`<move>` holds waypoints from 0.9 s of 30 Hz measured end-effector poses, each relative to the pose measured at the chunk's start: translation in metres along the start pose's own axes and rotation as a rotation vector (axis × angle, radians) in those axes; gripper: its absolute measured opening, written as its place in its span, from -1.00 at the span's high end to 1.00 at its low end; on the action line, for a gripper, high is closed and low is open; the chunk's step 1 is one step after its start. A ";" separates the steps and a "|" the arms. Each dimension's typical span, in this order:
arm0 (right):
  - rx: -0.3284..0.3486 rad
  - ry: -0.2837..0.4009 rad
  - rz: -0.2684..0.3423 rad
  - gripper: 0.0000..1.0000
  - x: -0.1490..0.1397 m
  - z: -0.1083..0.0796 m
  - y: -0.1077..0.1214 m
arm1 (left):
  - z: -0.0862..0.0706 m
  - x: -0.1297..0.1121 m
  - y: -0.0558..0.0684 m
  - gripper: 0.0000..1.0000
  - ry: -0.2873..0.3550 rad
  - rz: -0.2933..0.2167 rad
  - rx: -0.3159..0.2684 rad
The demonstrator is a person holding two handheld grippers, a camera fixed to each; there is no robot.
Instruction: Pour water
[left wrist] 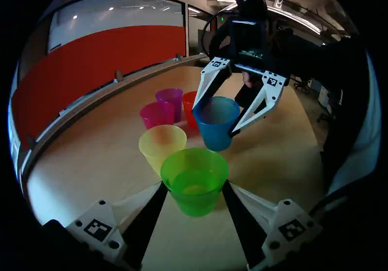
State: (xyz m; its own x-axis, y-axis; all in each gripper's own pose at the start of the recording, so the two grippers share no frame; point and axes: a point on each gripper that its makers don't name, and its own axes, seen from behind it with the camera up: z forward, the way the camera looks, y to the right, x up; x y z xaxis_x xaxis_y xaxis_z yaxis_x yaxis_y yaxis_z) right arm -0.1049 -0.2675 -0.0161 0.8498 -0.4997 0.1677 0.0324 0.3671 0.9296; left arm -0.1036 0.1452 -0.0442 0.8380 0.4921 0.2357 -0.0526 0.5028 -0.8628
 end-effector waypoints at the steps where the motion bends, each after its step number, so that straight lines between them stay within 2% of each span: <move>1: 0.002 -0.001 -0.001 -0.85 -0.001 0.001 0.000 | 0.000 -0.001 0.000 -0.63 -0.004 0.003 -0.002; 27: 0.010 -0.014 -0.007 -0.85 -0.015 0.009 -0.003 | 0.002 -0.011 0.003 -0.63 -0.051 0.024 -0.021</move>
State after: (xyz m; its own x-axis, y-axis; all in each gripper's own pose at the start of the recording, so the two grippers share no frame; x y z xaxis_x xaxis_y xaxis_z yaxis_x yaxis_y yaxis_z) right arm -0.1228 -0.2682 -0.0179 0.8419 -0.5134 0.1661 0.0329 0.3561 0.9339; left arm -0.1141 0.1428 -0.0486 0.8081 0.5394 0.2367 -0.0602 0.4754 -0.8777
